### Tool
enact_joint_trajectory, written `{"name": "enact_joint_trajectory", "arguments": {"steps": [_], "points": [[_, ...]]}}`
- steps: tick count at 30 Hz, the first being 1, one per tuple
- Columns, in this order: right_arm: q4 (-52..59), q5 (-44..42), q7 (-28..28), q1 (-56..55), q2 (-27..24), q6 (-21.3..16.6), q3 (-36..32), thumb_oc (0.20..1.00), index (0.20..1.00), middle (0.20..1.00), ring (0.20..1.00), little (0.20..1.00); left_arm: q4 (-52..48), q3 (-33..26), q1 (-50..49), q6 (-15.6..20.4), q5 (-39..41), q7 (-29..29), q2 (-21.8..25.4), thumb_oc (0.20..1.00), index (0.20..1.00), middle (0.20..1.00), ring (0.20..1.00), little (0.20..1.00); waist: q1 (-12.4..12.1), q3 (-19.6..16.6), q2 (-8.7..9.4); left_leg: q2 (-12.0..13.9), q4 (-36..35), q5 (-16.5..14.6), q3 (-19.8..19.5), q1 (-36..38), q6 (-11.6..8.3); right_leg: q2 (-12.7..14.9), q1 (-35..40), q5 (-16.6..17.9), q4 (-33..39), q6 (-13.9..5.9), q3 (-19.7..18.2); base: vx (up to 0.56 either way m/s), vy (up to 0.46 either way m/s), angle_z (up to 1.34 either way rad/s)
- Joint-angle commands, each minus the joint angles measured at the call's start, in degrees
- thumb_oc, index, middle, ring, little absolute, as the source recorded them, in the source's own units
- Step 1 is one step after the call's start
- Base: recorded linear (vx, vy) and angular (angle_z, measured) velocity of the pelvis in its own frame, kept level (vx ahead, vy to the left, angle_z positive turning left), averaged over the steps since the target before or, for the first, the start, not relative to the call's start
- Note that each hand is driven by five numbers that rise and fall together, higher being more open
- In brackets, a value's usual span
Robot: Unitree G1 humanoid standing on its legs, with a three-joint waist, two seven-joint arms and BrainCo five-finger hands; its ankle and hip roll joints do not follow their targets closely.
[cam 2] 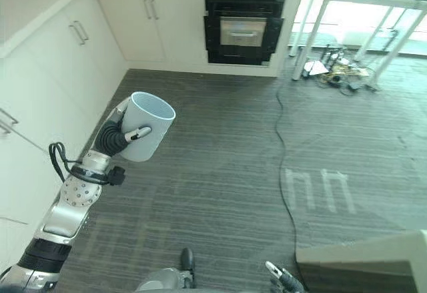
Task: Place the dishes in the dishwasher.
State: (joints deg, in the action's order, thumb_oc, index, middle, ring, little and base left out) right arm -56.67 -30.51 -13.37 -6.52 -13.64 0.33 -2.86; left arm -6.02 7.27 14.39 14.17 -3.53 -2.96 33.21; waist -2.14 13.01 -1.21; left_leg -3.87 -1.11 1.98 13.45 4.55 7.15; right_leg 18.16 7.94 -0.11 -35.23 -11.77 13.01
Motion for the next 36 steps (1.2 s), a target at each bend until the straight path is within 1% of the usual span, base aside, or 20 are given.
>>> {"name": "enact_joint_trajectory", "arguments": {"steps": [1,2,3,5,7,9,10,14,16,19,21,23,25,26,27,30,31,32,34,36], "points": [[-4.0,0.4,0.5,0.4,-1.9,-1.8,2.1,1.000,1.000,1.000,1.000,1.000,-0.2,1.1,0.7,2.8,-0.9,-1.1,2.1,0.200,0.200,0.200,0.200,0.200,0.9,-2.9,-0.45,1.9,-0.4,-3.1,-1.7,-3.2,-2.76,-3.4,-5.9,0.8,-5.9,1.90,0.3,0.20,0.237,0.50],[-4.9,-1.0,0.4,1.0,-2.5,-1.8,3.1,1.000,1.000,1.000,1.000,1.000,-0.4,2.2,1.5,2.8,-1.4,-1.8,2.2,0.200,0.200,0.200,0.200,0.200,2.4,-1.8,-0.50,1.5,-2.0,-3.6,-3.3,-0.7,-2.68,-9.2,-10.9,-2.5,-1.8,2.63,-1.0,0.21,0.002,0.06],[-5.2,-1.1,0.7,1.5,-3.1,-1.3,3.4,1.000,1.000,1.000,1.000,1.000,-0.8,2.5,1.9,1.9,-2.0,-2.1,2.2,0.200,0.200,0.200,0.200,0.200,2.8,-1.2,-0.39,1.5,-2.5,-3.8,-4.2,0.2,-2.85,-10.5,-11.7,-3.6,2.8,2.96,-0.7,0.25,-0.191,0.08],[-7.1,-2.7,0.8,2.7,-4.4,-1.4,3.8,1.000,1.000,1.000,1.000,1.000,-1.1,2.6,2.7,-0.1,-2.6,-2.4,2.5,0.200,0.200,0.200,0.200,0.200,3.4,-0.6,0.74,1.7,-3.2,-5.4,-5.3,2.3,-3.60,-11.1,-13.2,-0.5,18.2,2.33,0.3,0.31,-0.232,0.88],[-8.6,-1.3,-0.1,3.3,-4.8,-1.4,2.9,1.000,1.000,1.000,1.000,1.000,-2.3,2.3,2.0,-1.3,-2.3,-2.1,3.3,0.200,0.200,0.200,0.200,0.200,4.7,-0.6,1.48,1.5,-3.9,-7.9,-5.6,4.8,-3.79,-10.9,-15.5,4.0,27.2,0.95,-0.5,0.38,-0.180,0.90],[-9.2,-0.4,-0.2,3.0,-4.6,-1.8,2.3,1.000,1.000,1.000,1.000,1.000,-3.0,2.2,1.5,-1.1,-1.7,-1.8,4.0,0.200,0.200,0.200,0.200,0.200,5.3,-0.5,1.79,1.4,-3.9,-10.0,-5.6,6.4,-3.61,-10.1,-17.1,6.1,29.9,0.15,-0.5,0.37,-0.169,0.57],[-9.5,1.1,-0.4,2.2,-4.0,-2.5,1.7,1.000,1.000,1.000,1.000,1.000,-3.6,1.4,0.1,-0.2,-1.1,-1.2,4.6,0.200,0.200,0.200,0.200,0.200,5.3,-0.7,1.93,1.5,-3.9,-11.4,-5.1,7.7,-3.53,-9.4,-17.2,6.8,30.8,-0.04,0.8,0.39,-0.217,0.42],[-10.5,1.2,-0.8,1.3,-3.9,-3.4,2.1,1.000,1.000,1.000,1.000,1.000,-3.7,1.3,-1.3,0.7,-1.1,-0.4,4.5,0.200,0.200,0.200,0.200,0.200,5.4,-1.8,1.99,2.0,-3.6,-12.0,-4.6,8.8,-3.77,-10.1,-15.1,5.8,32.3,0.93,1.2,0.28,-0.236,0.06],[-11.2,-0.1,-0.6,1.5,-4.0,-4.5,2.5,1.000,1.000,1.000,1.000,1.000,-4.2,1.8,-2.5,1.5,-1.9,0.2,3.5,0.200,0.200,0.200,0.200,0.200,5.5,-3.2,1.92,3.1,-0.7,-13.1,-4.7,9.4,-4.75,-11.4,-13.1,4.3,33.2,2.45,0.2,0.38,-0.354,-0.07],[-10.7,0.3,-1.1,2.6,-5.1,-5.0,3.0,1.000,1.000,1.000,1.000,1.000,-5.5,1.5,-3.8,0.7,-2.8,-0.2,3.2,0.200,0.200,0.200,0.200,0.200,5.1,-3.9,1.76,4.8,8.1,-14.1,-3.8,6.6,-6.54,-12.7,-9.8,2.0,34.1,4.93,-1.4,0.23,-0.254,-0.13],[-10.7,0.6,-1.7,3.3,-5.5,-5.3,3.6,1.000,1.000,1.000,1.000,1.000,-5.3,1.3,-3.8,0.3,-2.2,-0.8,3.5,0.200,0.200,0.200,0.200,0.200,4.4,-3.7,1.95,6.4,16.1,-13.4,-3.7,3.9,-7.31,-13.3,-7.7,0.9,34.4,6.12,-1.7,0.14,-0.252,-0.64],[-10.8,0.5,-2.9,4.0,-5.8,-5.7,4.5,1.000,1.000,1.000,1.000,1.000,-4.7,0.8,-3.6,0.5,-1.3,-0.6,4.0,0.200,0.200,0.200,0.200,0.200,3.6,-3.7,2.23,7.8,25.1,-11.4,-4.2,0.0,-8.06,-13.9,-6.4,-0.1,34.4,7.52,-2.3,0.19,-0.350,-0.57],[-10.8,0.4,-3.1,5.0,-6.0,-5.5,5.5,1.000,1.000,1.000,1.000,1.000,-3.8,-0.3,-4.0,1.8,-1.1,1.0,4.2,0.200,0.200,0.200,0.200,0.200,2.4,-2.9,2.70,8.5,43.8,-8.4,-6.0,-8.7,-8.41,-14.7,-4.3,-1.7,33.6,9.85,-3.4,0.25,-0.417,-0.51],[-10.8,0.3,-2.9,5.2,-6.0,-5.3,5.6,1.000,1.000,1.000,1.000,1.000,-3.6,-0.3,-4.0,1.9,-1.1,1.1,4.3,0.200,0.200,0.200,0.200,0.200,2.4,-3.0,2.90,8.4,44.5,-7.9,-6.0,-9.5,-8.34,-14.6,-4.3,-1.7,33.6,10.05,-3.4,0.19,-0.237,-0.88],[-11.1,0.0,-2.6,5.3,-6.2,-5.0,5.5,1.000,1.000,1.000,1.000,1.000,-2.8,-0.3,-4.0,2.5,-1.3,1.5,4.2,0.200,0.200,0.200,0.200,0.200,2.1,-2.6,2.54,9.4,46.4,-7.4,-6.6,-11.6,-8.24,-15.5,-3.0,-2.1,33.6,10.73,-3.6,0.16,-0.110,-0.85],[-12.2,-1.3,-1.6,5.8,-6.3,-3.8,5.2,1.000,1.000,1.000,1.000,1.000,-1.9,-0.4,-3.9,2.9,-1.5,1.7,4.4,0.200,0.200,0.200,0.200,0.200,1.5,-1.9,1.88,7.3,39.9,-7.1,-7.7,-12.6,-7.42,-16.4,-1.2,-3.1,33.5,10.76,-5.7,0.27,0.038,-0.32],[-13.2,0.3,-1.0,6.8,-6.3,-3.1,5.3,1.000,1.000,1.000,1.000,1.000,-1.8,-0.8,-4.4,2.5,-1.3,1.0,5.1,0.200,0.200,0.200,0.200,0.200,0.7,-1.4,0.73,5.4,24.5,-5.2,-9.0,-11.6,-7.71,-17.7,1.0,-4.2,34.7,9.92,-8.5,0.36,0.147,-0.32],[-13.3,0.5,-1.0,6.9,-6.2,-2.9,5.3,1.000,1.000,1.000,1.000,1.000,-1.8,-1.0,-4.4,2.5,-1.3,1.0,5.2,0.200,0.200,0.200,0.200,0.200,0.6,-1.4,0.76,5.1,22.4,-4.5,-9.1,-11.4,-7.83,-17.8,1.0,-4.2,35.0,9.79,-8.9,0.38,0.194,-0.40],[-13.6,1.8,-0.6,7.1,-6.3,-2.6,5.6,1.000,1.000,1.000,1.000,1.000,-2.3,-1.6,-5.0,1.7,-1.1,0.6,5.4,0.200,0.200,0.200,0.200,0.200,-0.7,-0.6,-0.28,3.6,13.2,0.0,-12.5,-13.5,-9.35,-18.6,3.0,-4.5,36.0,9.31,-11.3,0.26,0.140,-0.64],[-14.0,2.0,0.8,7.2,-5.9,-2.1,6.4,1.000,1.000,1.000,1.000,1.000,-2.5,-2.7,-6.1,2.4,-1.2,1.4,4.5,0.200,0.200,0.200,0.200,0.200,-2.4,0.1,-0.96,2.5,10.5,4.8,-15.1,-18.0,-10.64,-18.6,4.8,-4.6,36.6,9.28,-12.8,0.30,0.190,-1.00]]}}
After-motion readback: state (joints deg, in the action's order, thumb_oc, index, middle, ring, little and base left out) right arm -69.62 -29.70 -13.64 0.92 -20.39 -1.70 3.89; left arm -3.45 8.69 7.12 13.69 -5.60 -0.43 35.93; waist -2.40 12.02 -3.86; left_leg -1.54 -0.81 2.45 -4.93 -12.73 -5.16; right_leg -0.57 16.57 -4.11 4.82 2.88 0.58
